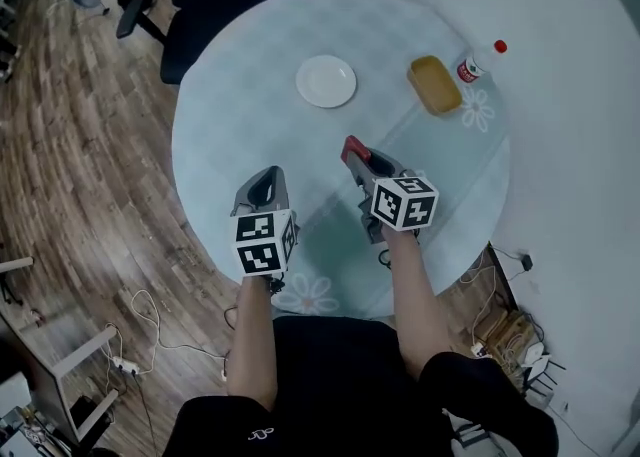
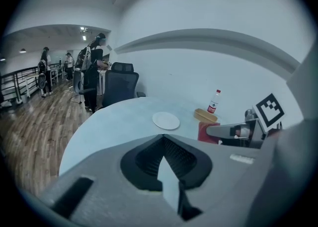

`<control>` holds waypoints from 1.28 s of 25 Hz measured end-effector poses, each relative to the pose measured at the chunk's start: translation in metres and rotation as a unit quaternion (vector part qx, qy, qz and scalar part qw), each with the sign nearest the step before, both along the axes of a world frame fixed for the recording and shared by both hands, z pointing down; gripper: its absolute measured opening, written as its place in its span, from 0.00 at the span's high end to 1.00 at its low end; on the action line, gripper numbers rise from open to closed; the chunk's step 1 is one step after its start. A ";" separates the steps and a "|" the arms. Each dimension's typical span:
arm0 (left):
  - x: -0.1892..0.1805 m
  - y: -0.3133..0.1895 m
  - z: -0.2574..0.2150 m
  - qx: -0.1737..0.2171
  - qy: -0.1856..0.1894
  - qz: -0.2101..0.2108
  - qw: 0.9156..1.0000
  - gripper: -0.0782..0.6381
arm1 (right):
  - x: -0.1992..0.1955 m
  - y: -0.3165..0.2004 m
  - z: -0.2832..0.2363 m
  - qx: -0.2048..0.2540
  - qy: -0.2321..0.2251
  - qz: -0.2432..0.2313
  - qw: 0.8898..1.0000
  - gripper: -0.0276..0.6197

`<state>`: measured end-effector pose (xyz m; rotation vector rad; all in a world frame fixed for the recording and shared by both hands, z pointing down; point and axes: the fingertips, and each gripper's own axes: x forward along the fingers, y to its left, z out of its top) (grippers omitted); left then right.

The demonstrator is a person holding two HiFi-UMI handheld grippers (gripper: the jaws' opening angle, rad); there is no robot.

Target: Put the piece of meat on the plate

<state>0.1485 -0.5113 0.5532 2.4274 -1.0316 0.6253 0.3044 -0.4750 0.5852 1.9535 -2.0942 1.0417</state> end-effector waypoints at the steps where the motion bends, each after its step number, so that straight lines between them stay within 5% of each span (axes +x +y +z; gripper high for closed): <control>1: -0.001 -0.006 0.001 -0.002 0.001 -0.004 1.000 0.90 | 0.002 -0.011 0.005 -0.007 0.007 -0.009 1.000 0.80; 5: -0.007 -0.033 0.017 -0.008 -0.005 -0.018 1.000 0.90 | 0.013 -0.061 0.034 -0.039 0.049 -0.051 0.997 0.80; 11: -0.009 -0.051 0.051 -0.032 -0.037 -0.031 0.998 0.90 | 0.044 -0.141 0.060 -0.063 -0.001 -0.061 0.996 0.80; 17: -0.007 -0.061 0.066 -0.048 -0.046 -0.027 0.997 0.90 | 0.051 -0.204 0.075 -0.075 -0.121 -0.033 0.989 0.80; 23: -0.012 -0.065 0.071 -0.049 -0.053 -0.027 0.997 0.90 | 0.061 -0.219 0.093 -0.095 -0.125 -0.010 0.988 0.79; 26: -0.012 -0.061 0.067 -0.046 -0.052 -0.025 0.997 0.90 | 0.074 -0.213 0.095 -0.102 -0.092 0.012 0.990 0.69; 28: -0.007 -0.055 0.060 -0.040 -0.048 -0.018 0.998 0.90 | 0.086 -0.206 0.087 -0.085 -0.086 0.034 0.992 0.63; 32: -0.006 -0.046 0.041 -0.022 -0.037 -0.009 0.999 0.90 | 0.103 -0.182 0.038 0.002 -0.104 0.078 0.991 0.68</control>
